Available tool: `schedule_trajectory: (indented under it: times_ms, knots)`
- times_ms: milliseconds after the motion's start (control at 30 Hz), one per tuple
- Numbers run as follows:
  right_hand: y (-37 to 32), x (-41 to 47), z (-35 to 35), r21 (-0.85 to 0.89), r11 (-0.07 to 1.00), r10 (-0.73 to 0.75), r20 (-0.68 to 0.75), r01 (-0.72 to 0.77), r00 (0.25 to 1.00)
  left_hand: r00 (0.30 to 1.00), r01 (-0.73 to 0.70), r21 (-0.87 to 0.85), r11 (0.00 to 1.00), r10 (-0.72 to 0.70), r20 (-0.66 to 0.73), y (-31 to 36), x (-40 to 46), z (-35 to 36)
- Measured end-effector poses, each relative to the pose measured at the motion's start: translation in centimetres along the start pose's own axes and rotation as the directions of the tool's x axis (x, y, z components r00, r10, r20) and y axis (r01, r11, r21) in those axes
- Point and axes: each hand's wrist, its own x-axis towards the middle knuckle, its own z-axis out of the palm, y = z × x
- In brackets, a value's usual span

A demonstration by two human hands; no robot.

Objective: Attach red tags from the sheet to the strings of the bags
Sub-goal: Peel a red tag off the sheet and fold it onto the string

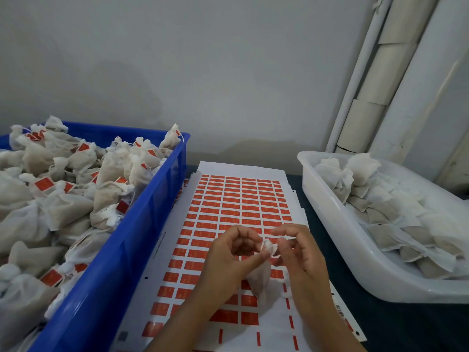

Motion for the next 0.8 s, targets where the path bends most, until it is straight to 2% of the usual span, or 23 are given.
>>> schedule_trajectory:
  times_ms: [67, 200, 333, 500, 667, 800]
  knots:
    - [-0.01, 0.04, -0.14, 0.042, 0.998, 0.044, 0.064, -0.047, 0.997, 1.000, 0.016, 0.002, 1.000, -0.016, -0.008, 0.07, 0.02, 0.02]
    - [-0.04, -0.23, -0.02, 0.033, 0.998, 0.040, 0.160, -0.046, 0.986, 0.999, 0.031, -0.014, 0.999, -0.031, -0.013, 0.11, 0.07, -0.04]
    - [0.03, -0.16, -0.01, -0.024, 1.000, 0.010, 0.125, -0.007, 0.992, 0.998, 0.044, -0.007, 0.999, -0.045, -0.039, -0.02, 0.18, -0.15]
    - [-0.26, -0.28, 0.01, -0.107, 0.984, -0.125, 0.136, 0.140, 0.983, 0.997, 0.046, 0.018, 0.999, -0.044, -0.064, -0.20, 0.17, -0.24]
    - [-0.39, -0.68, 0.11, -0.249, 0.934, -0.215, 0.185, 0.258, 0.959, 0.992, -0.047, 0.216, 0.975, 0.070, -0.101, -0.25, -0.17, -0.18]
    - [-0.71, -0.73, 0.02, -0.196, 0.950, -0.205, 0.201, 0.244, 0.958, 0.978, -0.124, 0.294, 0.948, 0.167, -0.127, -0.07, -0.37, -0.03]
